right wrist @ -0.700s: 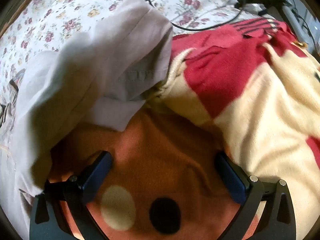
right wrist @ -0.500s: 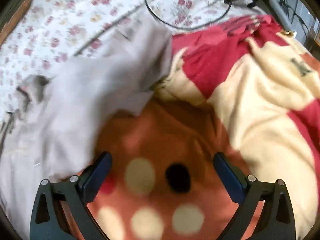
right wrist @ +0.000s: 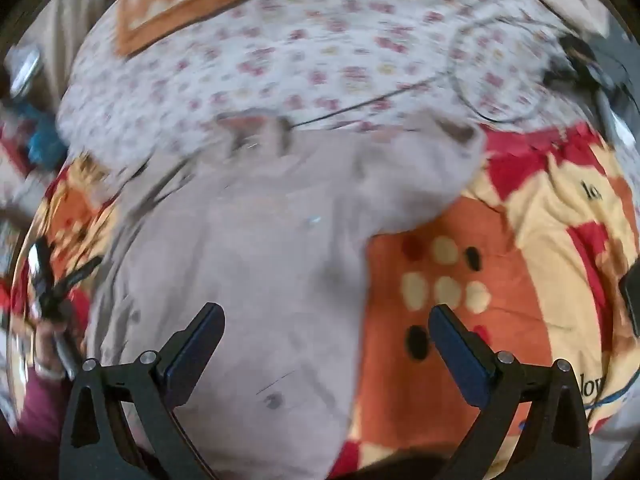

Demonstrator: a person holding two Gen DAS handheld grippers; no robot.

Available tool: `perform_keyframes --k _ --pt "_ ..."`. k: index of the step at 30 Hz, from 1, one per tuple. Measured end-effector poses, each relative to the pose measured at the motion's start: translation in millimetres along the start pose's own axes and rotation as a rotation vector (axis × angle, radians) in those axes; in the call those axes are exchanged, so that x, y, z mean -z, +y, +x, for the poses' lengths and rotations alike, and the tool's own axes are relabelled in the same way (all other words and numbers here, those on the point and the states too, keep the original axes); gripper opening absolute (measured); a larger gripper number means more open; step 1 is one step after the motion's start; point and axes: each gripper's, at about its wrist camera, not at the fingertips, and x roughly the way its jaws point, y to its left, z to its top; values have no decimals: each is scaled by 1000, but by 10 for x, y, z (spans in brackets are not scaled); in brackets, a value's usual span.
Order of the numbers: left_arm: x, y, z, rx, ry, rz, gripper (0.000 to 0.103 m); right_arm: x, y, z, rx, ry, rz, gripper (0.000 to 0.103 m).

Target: Fold large clothes

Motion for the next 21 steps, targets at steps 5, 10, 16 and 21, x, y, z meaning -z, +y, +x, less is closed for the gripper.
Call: perform_keyframes --k 5,10,16,21 --pt "-39 -234 -342 40 -47 66 103 -85 637 -20 -25 -13 -97 102" --pt "-95 -416 -478 107 -53 70 103 -293 1024 258 -22 -65 -72 102" --pt "-158 -692 -481 109 -79 100 103 -448 1115 658 21 -106 -56 102" --pt "-123 -793 -300 119 -71 82 103 -521 1073 917 29 -99 -34 102"
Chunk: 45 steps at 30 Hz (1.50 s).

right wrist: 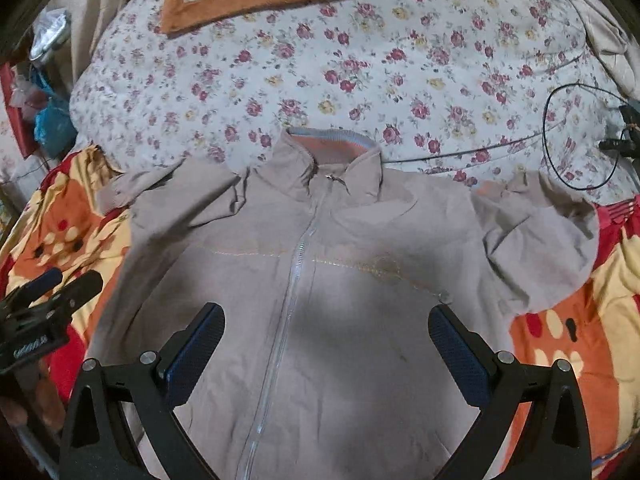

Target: Fold large clothes

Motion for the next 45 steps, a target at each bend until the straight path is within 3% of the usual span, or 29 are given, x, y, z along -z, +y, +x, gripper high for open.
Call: perform_keyframes --k 5,18,45 --pt "-11 -156 205 -14 17 4 103 -26 -8 170 33 -2 -1 102" --pt "45 -107 410 -44 3 8 103 9 124 408 98 -21 -35 102" --pt "54 -72 453 -61 2 -6 103 61 223 549 85 6 -60 102"
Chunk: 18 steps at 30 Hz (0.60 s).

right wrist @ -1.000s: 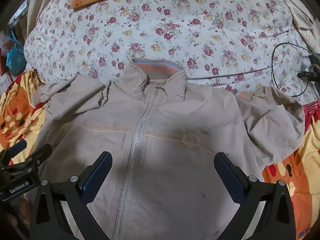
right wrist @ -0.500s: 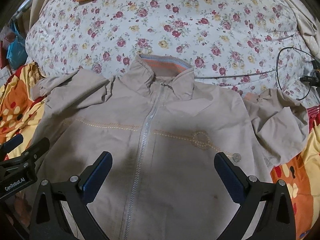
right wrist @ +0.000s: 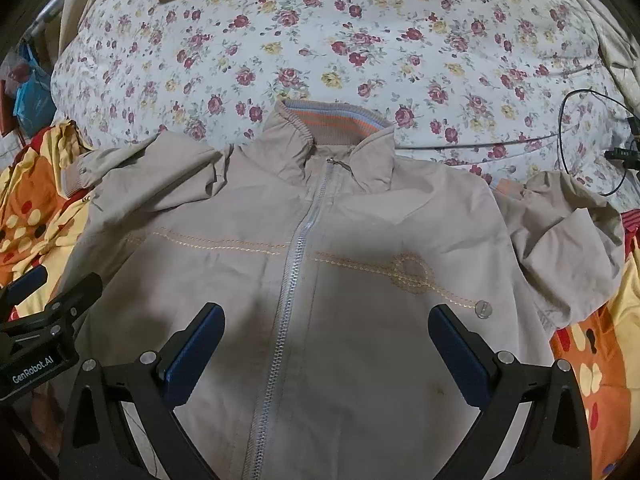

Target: Fold large clothes

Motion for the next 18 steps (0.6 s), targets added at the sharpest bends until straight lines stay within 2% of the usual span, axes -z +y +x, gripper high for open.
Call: perform_keyframes --k 6,12,18 --pt "-28 69 -5 12 16 -20 103 13 25 12 -6 5 -3 102" --pt "-133 420 -58 44 18 -139 103 20 29 17 -23 6 0 102" --pt "-326 842 0 -16 32 -231 103 -1 42 29 -48 9 -11 102"
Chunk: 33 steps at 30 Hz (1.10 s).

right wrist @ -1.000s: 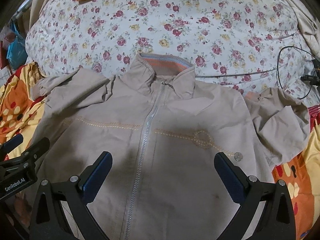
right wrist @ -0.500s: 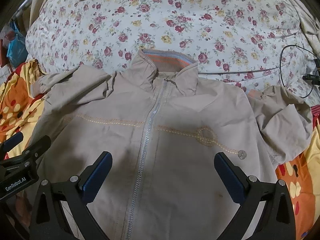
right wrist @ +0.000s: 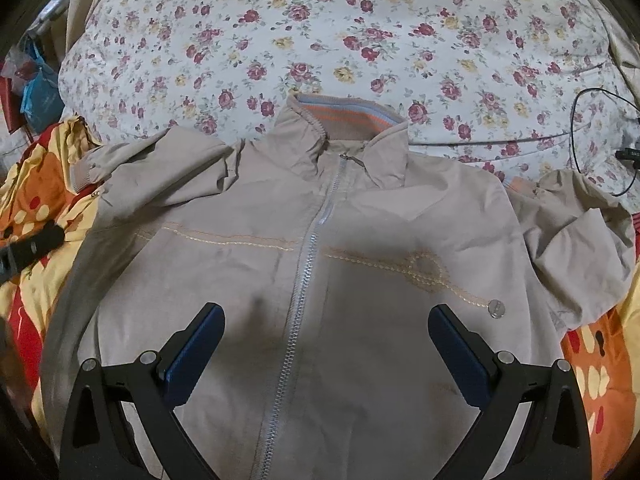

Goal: Fold large clothes
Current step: 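Move the left gripper to the jacket's sleeve cuff and grasp it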

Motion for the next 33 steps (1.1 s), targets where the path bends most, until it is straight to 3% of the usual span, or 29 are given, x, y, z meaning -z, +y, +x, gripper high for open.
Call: perform_keyframes --k 5,10,25,33 --pt "-275 366 176 -63 5 -92 103 -20 0 15 -21 -2 -20 102" --pt "-362 486 298 -144 -21 -83 103 11 -2 119 -53 12 -14 102" --pt "-226 242 370 -140 -10 -1 103 73 -28 288 -77 24 12 102" --pt "-226 257 373 -140 -12 -9 103 77 1 310 -70 22 1 102"
